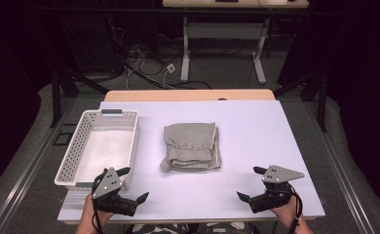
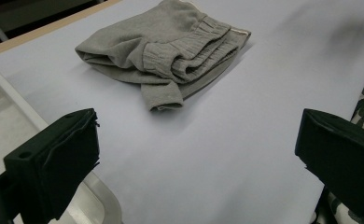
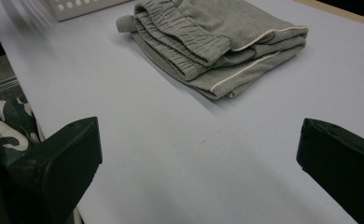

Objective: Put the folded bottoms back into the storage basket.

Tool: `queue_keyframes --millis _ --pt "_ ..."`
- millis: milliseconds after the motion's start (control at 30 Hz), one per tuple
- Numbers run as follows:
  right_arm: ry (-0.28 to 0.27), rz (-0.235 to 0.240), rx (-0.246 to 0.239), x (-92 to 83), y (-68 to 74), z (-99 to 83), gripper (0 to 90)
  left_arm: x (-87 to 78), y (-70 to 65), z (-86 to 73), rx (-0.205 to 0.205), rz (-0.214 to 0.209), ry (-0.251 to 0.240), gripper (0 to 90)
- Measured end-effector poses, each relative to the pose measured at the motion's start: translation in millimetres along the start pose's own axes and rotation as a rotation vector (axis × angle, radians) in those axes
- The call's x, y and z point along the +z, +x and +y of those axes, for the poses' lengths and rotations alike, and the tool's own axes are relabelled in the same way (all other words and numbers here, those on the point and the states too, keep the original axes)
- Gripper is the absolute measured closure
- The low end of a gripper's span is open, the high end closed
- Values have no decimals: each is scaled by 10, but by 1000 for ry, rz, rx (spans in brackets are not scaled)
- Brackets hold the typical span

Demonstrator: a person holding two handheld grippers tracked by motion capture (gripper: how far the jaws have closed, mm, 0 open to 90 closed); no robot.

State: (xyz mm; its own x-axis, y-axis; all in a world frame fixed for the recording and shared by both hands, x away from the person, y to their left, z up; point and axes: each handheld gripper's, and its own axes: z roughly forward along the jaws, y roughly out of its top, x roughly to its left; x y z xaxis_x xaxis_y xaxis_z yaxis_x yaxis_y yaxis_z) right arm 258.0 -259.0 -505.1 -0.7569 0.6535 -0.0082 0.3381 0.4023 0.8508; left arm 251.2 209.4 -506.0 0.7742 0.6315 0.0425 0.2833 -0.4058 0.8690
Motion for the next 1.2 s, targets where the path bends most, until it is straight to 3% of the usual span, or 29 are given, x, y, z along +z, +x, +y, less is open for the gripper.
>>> queue_keyframes --millis 600,1200 --pt "30 -20 14 78 -17 37 0 47 -3 92 1 20 -2 0" --pt "44 -35 30 203 -11 177 0 274 -67 256 17 16 12 0"
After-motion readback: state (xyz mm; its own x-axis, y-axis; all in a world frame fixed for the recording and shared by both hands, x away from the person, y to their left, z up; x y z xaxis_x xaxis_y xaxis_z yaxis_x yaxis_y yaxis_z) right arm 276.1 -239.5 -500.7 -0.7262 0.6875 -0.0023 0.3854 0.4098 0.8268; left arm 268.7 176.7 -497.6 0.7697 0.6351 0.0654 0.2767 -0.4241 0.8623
